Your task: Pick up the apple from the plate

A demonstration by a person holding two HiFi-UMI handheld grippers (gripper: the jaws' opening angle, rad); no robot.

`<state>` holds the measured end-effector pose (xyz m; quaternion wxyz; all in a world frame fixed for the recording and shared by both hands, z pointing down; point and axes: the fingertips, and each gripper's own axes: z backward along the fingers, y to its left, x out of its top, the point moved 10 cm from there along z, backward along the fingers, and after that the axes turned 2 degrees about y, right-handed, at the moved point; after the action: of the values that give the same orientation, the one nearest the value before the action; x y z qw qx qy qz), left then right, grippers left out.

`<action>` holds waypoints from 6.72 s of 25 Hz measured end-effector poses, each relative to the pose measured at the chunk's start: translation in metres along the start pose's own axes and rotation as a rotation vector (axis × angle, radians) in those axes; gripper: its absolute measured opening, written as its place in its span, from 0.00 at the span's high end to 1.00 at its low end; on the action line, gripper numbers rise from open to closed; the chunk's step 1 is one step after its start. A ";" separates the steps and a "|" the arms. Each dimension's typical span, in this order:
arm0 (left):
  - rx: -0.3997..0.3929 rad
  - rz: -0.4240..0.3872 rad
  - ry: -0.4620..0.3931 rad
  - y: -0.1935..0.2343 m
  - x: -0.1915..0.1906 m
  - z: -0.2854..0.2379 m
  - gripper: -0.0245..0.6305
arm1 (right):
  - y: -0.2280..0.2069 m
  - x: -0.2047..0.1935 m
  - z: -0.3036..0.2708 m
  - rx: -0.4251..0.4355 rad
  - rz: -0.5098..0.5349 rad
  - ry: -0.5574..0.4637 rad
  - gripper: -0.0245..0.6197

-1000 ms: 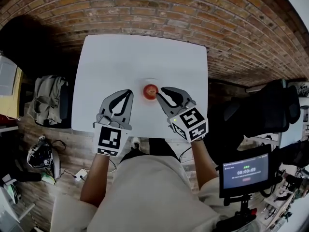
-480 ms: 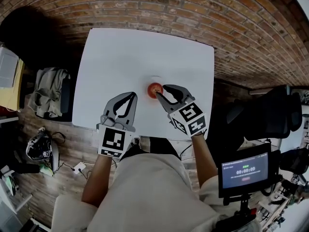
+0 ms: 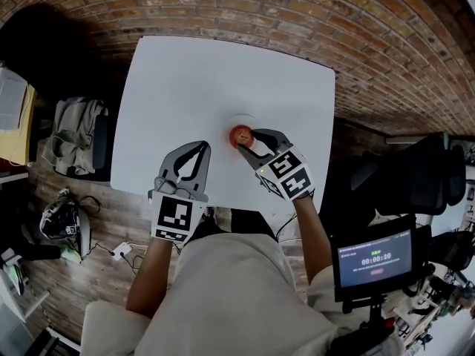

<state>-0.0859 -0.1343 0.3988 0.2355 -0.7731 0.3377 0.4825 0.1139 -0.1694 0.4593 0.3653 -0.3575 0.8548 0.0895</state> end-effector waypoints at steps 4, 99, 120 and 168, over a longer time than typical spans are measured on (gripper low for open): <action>0.002 0.005 0.009 0.001 -0.002 -0.004 0.96 | -0.006 -0.004 -0.008 -0.003 0.020 0.041 0.71; -0.025 0.041 0.084 0.017 -0.023 -0.031 0.96 | -0.022 -0.053 -0.106 0.091 0.286 0.317 0.34; -0.019 0.050 0.083 0.013 -0.021 -0.030 0.96 | -0.031 -0.053 -0.106 0.074 0.267 0.298 0.34; -0.065 -0.053 -0.051 -0.024 0.007 0.009 0.96 | 0.010 0.003 0.020 -0.068 0.141 -0.037 0.34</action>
<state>-0.0712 -0.1142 0.3891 0.2314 -0.7766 0.2951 0.5062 0.1167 -0.1554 0.4419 0.3616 -0.3070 0.8674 0.1505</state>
